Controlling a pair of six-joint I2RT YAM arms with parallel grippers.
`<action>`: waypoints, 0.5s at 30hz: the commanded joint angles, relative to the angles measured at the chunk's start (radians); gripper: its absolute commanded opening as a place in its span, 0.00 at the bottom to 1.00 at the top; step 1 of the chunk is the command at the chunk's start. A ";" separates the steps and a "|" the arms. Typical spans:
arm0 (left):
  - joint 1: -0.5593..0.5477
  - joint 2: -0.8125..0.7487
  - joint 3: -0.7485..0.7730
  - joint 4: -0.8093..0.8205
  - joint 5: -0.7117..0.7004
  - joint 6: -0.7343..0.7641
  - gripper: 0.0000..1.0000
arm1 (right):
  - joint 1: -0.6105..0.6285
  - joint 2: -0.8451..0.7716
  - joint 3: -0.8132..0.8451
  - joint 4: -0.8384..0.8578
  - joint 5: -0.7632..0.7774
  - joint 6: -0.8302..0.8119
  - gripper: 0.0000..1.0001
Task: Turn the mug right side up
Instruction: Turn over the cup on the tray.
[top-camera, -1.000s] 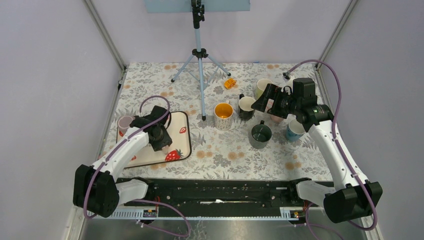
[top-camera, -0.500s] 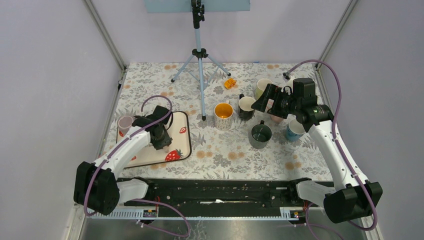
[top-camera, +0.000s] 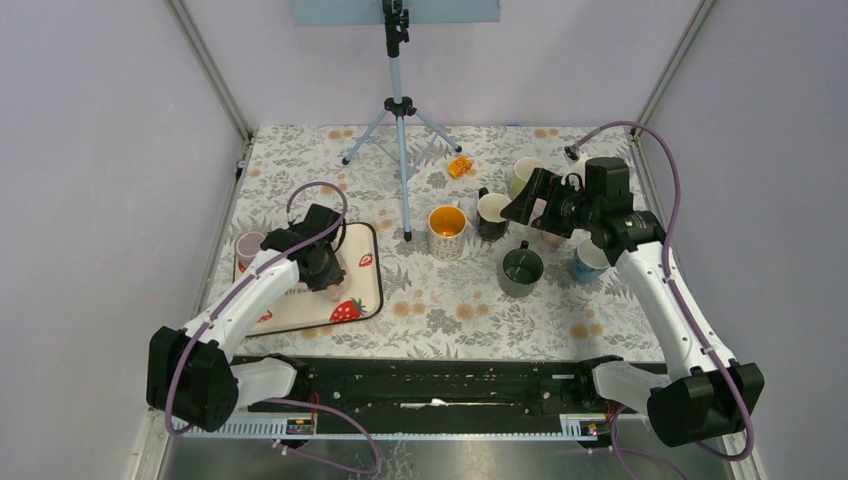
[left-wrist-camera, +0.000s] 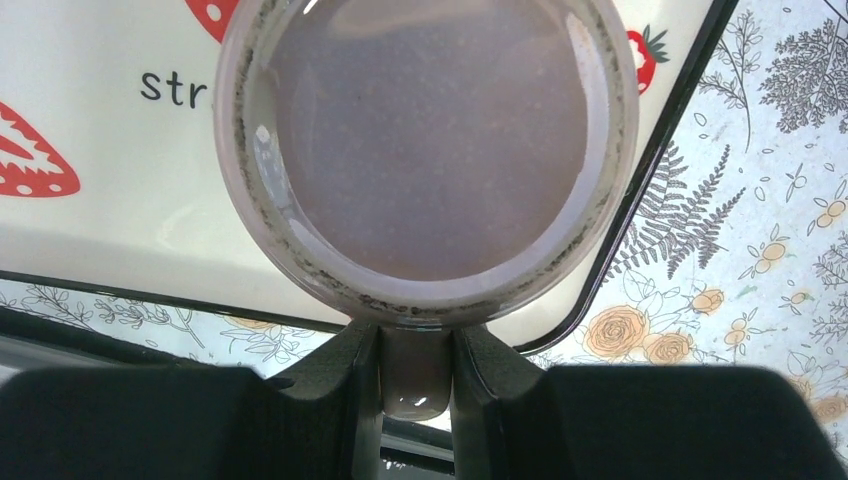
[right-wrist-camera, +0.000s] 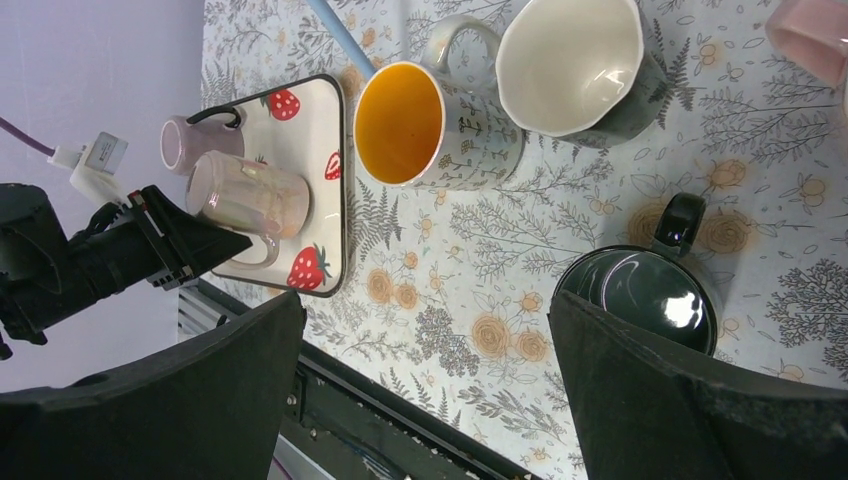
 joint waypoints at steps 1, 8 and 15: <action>-0.004 -0.053 0.067 0.047 -0.006 0.034 0.00 | 0.010 -0.025 -0.011 0.055 -0.039 0.016 1.00; -0.005 -0.076 0.067 0.075 0.029 0.028 0.00 | 0.012 -0.020 -0.023 0.085 -0.076 0.039 0.99; -0.005 -0.111 0.051 0.134 0.070 -0.009 0.00 | 0.070 -0.029 -0.029 0.132 -0.065 0.071 1.00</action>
